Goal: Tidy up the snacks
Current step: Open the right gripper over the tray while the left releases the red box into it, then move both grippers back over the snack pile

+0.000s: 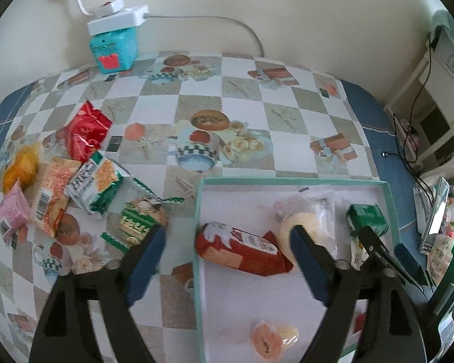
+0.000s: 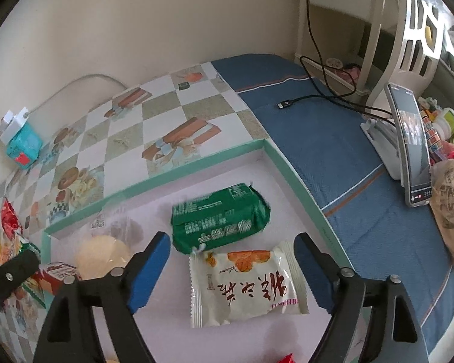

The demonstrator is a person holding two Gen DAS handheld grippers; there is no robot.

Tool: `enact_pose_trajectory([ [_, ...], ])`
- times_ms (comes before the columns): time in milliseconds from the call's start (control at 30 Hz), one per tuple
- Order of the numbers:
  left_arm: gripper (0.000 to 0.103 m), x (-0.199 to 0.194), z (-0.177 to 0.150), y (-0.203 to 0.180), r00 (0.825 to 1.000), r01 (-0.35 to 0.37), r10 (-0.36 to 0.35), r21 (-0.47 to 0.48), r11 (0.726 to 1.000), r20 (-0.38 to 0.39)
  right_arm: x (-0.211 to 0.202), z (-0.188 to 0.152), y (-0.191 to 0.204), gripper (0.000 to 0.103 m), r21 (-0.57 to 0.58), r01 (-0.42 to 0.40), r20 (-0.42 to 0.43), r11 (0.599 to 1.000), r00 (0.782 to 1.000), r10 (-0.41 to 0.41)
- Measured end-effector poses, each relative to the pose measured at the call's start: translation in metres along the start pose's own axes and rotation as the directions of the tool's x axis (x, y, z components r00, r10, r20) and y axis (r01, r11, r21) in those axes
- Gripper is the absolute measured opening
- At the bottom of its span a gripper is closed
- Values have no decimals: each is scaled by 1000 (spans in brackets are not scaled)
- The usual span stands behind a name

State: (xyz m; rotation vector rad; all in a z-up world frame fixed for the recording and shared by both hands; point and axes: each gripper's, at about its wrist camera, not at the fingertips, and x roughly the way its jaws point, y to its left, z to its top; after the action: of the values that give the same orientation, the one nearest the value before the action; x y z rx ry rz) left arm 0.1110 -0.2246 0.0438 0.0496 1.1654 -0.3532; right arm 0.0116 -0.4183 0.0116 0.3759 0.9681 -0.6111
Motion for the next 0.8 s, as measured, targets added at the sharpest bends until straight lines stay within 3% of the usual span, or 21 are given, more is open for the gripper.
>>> enact_pose_trajectory([
  [67,93,-3,1,7,1000,-24,25,-19,1000,10,-1,-1,2,103,-13,5,3,1000,1000,-5],
  [500,93,-9,-4,73,983,-181,181,-142,973,-18,-15,-9,16,103,-28,-10,-33,1000,999,9],
  [800,93,-33,-16,105,973,-227,230,-190,955,-10,-44,-16,32,103,-60,-17,-21,998,1000,16],
])
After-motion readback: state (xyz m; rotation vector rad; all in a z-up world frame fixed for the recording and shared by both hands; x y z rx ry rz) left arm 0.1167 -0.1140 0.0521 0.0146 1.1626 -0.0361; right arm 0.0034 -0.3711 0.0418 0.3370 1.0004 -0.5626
